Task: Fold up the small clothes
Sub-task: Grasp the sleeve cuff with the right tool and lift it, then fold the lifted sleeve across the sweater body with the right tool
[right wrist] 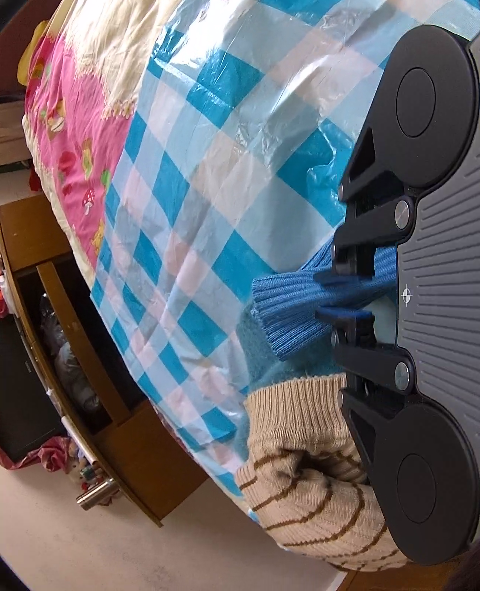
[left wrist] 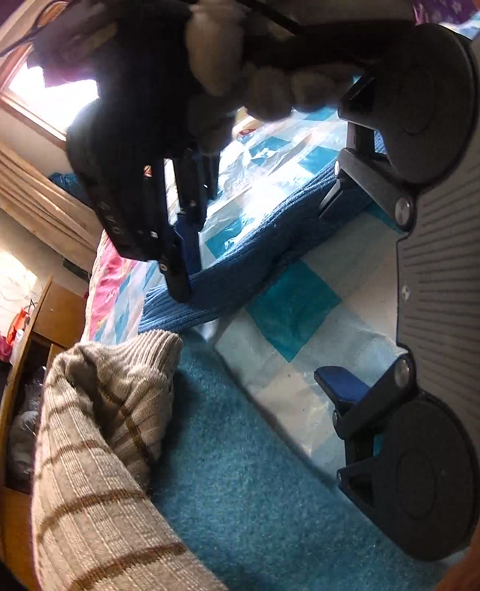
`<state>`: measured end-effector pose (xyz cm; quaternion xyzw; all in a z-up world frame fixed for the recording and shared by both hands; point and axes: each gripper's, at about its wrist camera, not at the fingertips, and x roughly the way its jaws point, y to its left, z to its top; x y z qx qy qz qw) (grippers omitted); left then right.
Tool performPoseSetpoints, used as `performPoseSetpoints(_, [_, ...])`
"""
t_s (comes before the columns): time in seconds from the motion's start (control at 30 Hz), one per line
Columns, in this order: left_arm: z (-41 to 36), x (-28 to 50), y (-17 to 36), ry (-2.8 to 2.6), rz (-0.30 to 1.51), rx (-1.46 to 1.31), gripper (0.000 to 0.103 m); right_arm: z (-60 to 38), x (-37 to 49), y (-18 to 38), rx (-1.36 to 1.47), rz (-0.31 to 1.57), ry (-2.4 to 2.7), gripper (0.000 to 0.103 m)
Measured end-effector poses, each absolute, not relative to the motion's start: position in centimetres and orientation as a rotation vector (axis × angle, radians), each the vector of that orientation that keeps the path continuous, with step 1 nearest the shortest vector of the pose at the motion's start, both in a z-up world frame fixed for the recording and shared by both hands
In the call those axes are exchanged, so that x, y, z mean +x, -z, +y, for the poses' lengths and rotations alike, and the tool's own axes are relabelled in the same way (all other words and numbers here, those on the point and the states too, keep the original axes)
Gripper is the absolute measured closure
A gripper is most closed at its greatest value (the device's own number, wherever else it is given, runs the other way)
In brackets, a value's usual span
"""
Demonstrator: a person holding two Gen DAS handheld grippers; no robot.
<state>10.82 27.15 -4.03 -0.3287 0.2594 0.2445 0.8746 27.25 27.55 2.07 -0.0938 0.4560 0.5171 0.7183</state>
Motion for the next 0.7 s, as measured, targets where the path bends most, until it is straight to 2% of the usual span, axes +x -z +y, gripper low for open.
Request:
performPoseSetpoints(0.4, [25.2, 10.3, 3.0, -0.46, 0.492, -0.641, 0.013, 21.8, 26.4, -8.5, -0.02, 0.877, -1.125, 0.094])
performPoseSetpoints(0.7, [18.0, 12.9, 0.2, -0.384, 0.5, -0.396, 0.008, 8.1, 26.4, -12.8, 0.298, 0.796, -0.997, 0.094])
